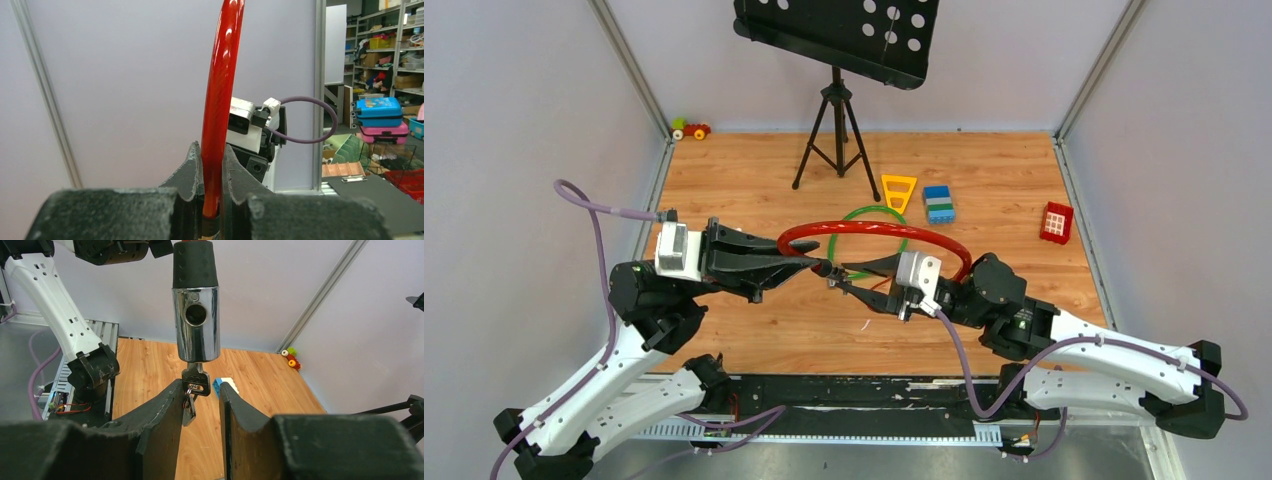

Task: Lock with the key
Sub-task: Adjust the key in the lock.

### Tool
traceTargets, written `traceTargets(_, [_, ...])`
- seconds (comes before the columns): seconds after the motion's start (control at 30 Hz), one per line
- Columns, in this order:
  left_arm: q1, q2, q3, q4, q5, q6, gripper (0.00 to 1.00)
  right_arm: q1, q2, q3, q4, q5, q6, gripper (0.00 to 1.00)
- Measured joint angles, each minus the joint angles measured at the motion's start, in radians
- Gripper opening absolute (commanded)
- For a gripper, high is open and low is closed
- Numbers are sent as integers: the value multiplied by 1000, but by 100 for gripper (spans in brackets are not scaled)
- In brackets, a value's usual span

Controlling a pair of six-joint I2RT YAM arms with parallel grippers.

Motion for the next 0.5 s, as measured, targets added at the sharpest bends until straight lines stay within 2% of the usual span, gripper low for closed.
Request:
traceTargets(0.17, [0,0,0,4,2,-8,0,0,5,0,6,-13,0,30])
traceTargets(0.33, [0,0,0,6,5,-9,0,0,4,0,14,-29,5,43])
traceTargets(0.5, [0,0,0,7,5,-9,0,-2,3,0,15,-63,8,39])
